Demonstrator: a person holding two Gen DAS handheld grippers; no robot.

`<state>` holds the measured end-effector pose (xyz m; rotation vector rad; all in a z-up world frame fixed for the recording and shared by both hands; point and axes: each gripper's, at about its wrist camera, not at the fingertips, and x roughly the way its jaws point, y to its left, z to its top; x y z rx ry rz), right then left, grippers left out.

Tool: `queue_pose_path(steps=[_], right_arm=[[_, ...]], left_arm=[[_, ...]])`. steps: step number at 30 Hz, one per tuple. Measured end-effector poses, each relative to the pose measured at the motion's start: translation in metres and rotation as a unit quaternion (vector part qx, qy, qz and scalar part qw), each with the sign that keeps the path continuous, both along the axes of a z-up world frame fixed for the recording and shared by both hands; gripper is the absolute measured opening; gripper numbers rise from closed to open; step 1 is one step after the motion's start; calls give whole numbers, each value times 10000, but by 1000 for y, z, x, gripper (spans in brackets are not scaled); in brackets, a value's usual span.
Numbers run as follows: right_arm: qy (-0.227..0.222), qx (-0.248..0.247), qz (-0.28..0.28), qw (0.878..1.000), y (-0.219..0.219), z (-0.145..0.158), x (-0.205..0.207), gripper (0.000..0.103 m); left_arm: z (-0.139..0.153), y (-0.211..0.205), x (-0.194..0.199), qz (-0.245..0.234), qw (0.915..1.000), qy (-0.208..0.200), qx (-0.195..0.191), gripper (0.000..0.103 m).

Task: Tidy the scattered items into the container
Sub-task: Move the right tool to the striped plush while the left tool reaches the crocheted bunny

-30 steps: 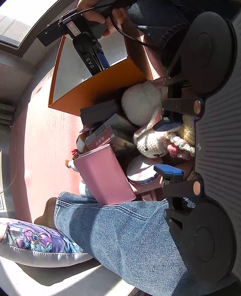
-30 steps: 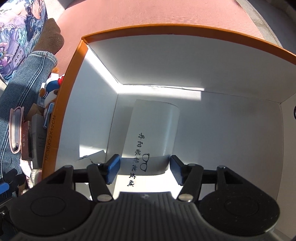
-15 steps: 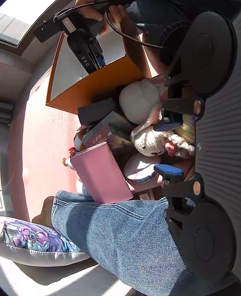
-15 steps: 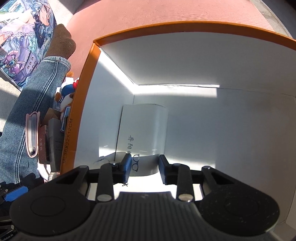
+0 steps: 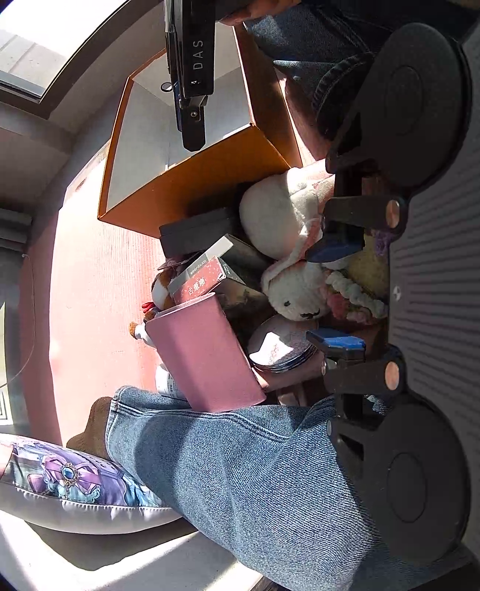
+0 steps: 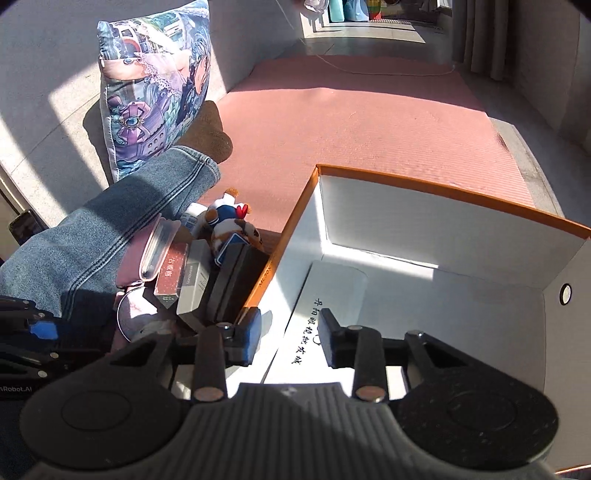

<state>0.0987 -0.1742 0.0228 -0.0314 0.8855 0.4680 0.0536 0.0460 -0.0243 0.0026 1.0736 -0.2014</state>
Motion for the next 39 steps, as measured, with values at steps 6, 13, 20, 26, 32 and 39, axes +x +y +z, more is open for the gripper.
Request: queue_pose_path(steps=[6,13,20,26,32,39], right_arm=[[-486,328,-192,9981,8,15,-39,57],[-902,343,-120,9953,23,17,-83,63],[-325,-70,48,9994,40,-14,-90,60],[354,-275,-4,9990,46,-47,-72,59],[711,33,-110,9974,41,-66,-61,59],[1058,478,-153,9931,34,-81,-50,59]], left_arm=[[6,-6,-6,56,10000,-64,-29,47],[3,-16,-15,30,9998,-137,-122,50],[-14,-20,-14,-35,9996,184,-197,59],[-25,-21,-8,61,9994,323,51,64],[-34,-19,3,127,9988,457,142,65],[-46,-12,14,100,9978,650,-29,71]])
